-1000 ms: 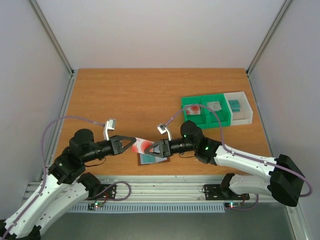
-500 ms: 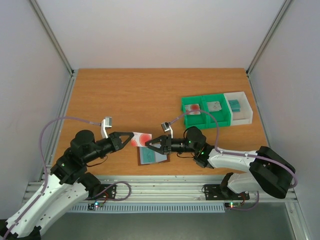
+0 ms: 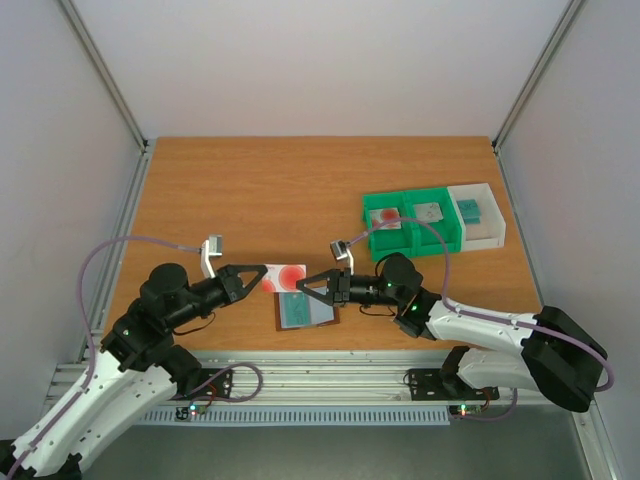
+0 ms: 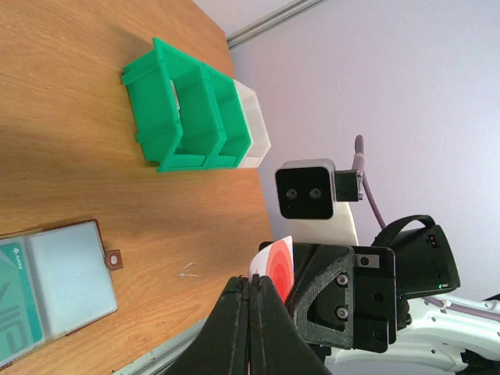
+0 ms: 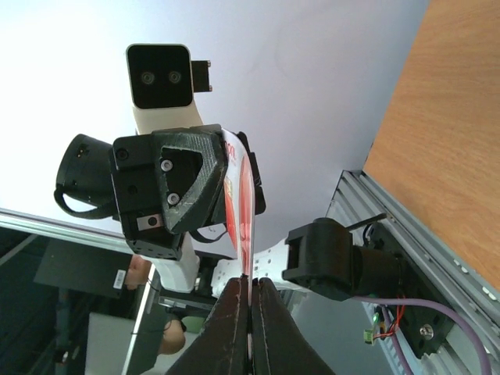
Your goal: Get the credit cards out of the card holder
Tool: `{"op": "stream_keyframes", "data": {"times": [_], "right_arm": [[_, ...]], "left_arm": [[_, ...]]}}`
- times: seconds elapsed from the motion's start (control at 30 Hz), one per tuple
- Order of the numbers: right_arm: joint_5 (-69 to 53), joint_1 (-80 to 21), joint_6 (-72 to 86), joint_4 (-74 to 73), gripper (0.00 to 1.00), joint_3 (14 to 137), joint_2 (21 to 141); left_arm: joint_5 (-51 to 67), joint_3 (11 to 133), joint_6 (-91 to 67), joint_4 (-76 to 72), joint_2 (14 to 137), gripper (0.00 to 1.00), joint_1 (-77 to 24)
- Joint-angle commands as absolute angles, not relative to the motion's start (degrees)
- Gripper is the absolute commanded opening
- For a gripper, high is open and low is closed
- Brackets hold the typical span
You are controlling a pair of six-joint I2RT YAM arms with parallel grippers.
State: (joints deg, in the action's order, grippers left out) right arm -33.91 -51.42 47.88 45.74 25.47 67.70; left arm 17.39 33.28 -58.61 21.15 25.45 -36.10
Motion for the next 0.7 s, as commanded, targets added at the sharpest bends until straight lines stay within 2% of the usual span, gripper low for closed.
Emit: {"op": "stream_keyframes", "data": {"times": [0.0, 0.07, 0.2, 0.4, 0.43, 0.67], "right_arm": [[-33.03, -51.15, 45.49, 43.93, 0.01, 26.26, 66.17], [-33.36, -51.15, 44.88, 42.34, 0.01, 26.85, 65.98], [-33.34, -50.73, 41.12, 34.56, 0.01, 28.21, 63.88], [-35.42, -46.67, 33.08, 14.91, 0.01, 32.96, 60.78], [-36.01, -45.55, 31.17, 11.0, 0.01, 34.27, 60.13], [-40.28, -32.0, 14.41, -16.12, 0.01, 46.83, 58.37]], "left_arm": [[14.71, 32.73, -58.47, 19.74, 24.51, 0.01, -36.04], [14.26, 32.93, -58.24, 20.51, 24.08, 0.11, -36.08], [12.45, 34.16, -57.14, 24.03, 22.76, 0.51, -36.03], [9.88, 36.85, -52.35, 32.27, 22.86, 0.95, -36.05], [9.66, 37.13, -51.14, 33.18, 23.05, 0.99, -36.06], [9.13, 37.29, -44.69, 35.61, 24.72, 0.99, -36.0]]}}
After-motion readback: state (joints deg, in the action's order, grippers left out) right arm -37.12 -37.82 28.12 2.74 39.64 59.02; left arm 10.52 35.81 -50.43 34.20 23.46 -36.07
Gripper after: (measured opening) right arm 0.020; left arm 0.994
